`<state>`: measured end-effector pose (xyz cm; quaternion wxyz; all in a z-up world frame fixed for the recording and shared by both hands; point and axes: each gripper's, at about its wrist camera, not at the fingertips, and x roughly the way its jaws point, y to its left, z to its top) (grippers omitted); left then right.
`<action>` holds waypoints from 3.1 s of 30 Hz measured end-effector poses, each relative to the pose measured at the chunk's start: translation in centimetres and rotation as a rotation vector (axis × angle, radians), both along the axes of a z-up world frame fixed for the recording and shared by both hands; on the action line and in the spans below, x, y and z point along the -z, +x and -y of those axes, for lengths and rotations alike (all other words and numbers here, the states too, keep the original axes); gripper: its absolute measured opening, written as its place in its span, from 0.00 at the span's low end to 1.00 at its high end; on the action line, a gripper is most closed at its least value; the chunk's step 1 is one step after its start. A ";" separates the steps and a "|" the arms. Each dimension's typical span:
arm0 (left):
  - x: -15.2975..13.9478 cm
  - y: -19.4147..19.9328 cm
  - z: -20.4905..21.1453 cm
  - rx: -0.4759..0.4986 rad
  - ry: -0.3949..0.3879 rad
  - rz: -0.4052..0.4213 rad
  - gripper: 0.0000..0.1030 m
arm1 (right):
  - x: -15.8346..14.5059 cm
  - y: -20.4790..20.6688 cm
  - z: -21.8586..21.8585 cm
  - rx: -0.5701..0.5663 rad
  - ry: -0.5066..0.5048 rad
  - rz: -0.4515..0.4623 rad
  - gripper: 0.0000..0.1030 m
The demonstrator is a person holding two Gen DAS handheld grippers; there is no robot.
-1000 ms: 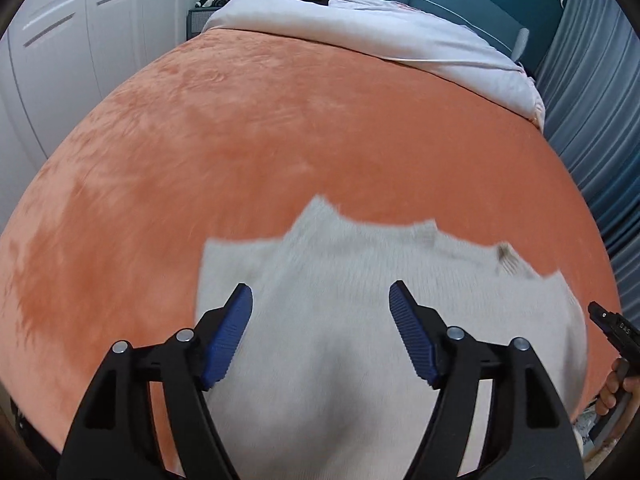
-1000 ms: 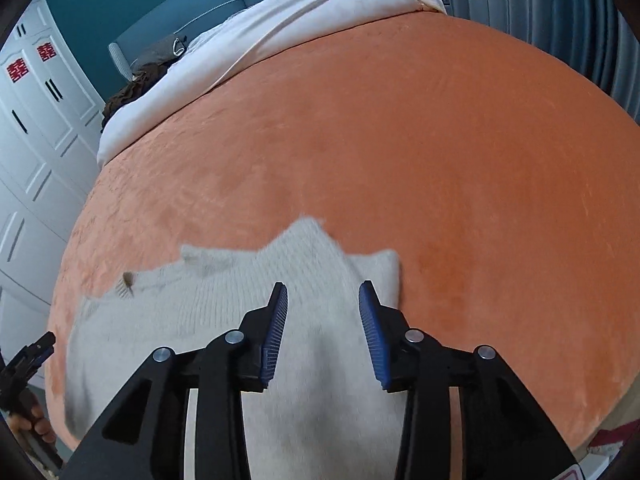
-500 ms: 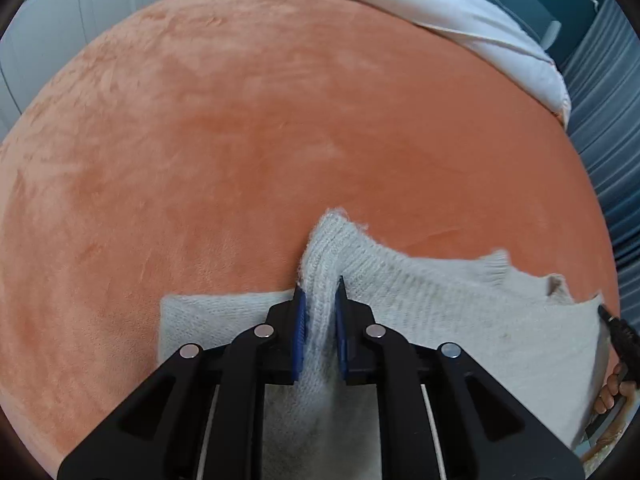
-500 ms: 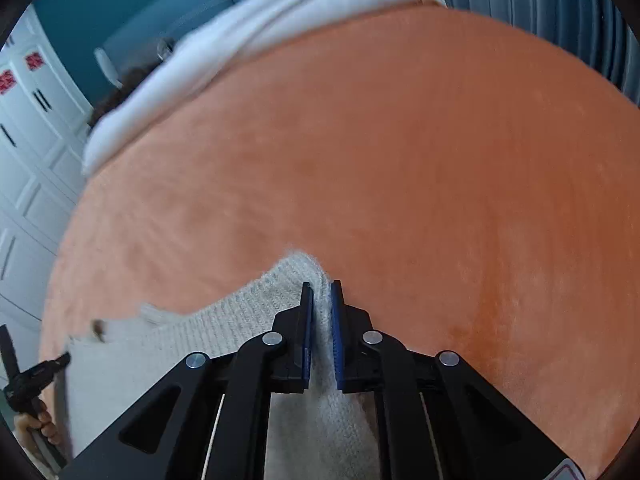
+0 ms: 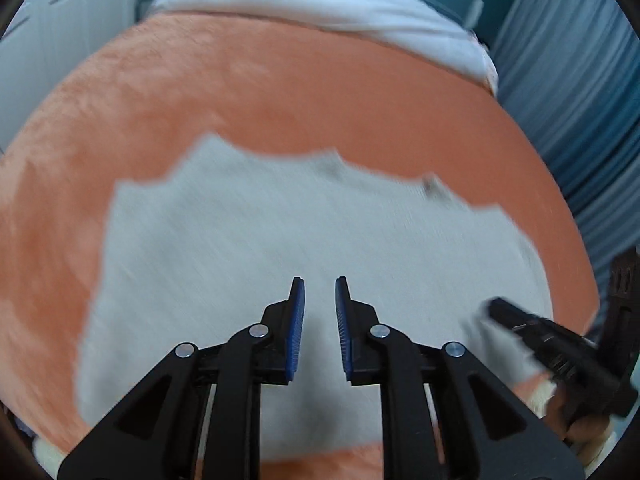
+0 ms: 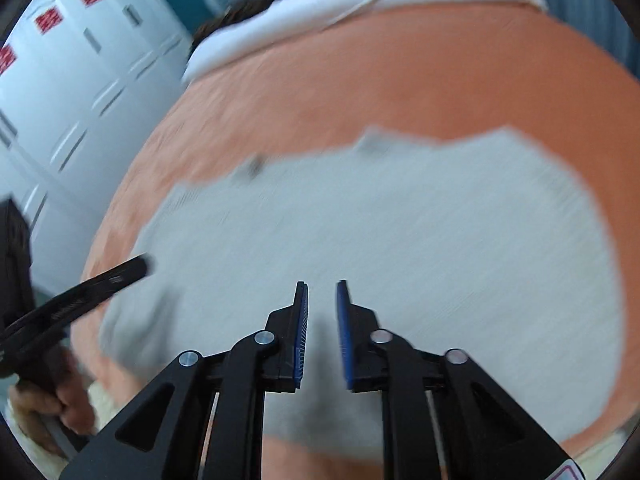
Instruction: Fold small clothes
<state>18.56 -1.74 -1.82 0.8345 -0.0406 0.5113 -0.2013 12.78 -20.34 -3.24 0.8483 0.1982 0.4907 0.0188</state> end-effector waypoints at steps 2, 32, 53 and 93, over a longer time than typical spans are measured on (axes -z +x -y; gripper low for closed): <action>2.2 -1.5 0.5 0.001 0.078 -0.035 0.17 | 1.6 -1.9 -1.8 -0.026 -0.035 -0.051 0.07; 7.3 -3.6 -15.3 -0.644 -0.551 -0.259 0.88 | 4.1 5.0 -5.3 -0.058 -0.064 -0.180 0.08; -6.1 -2.2 -3.4 -0.229 -0.483 0.086 0.15 | 2.9 3.1 -1.5 -0.022 0.161 -0.128 0.09; 4.1 -9.5 8.6 0.116 0.083 -0.022 0.10 | -11.6 -8.7 12.6 0.154 0.215 0.292 0.20</action>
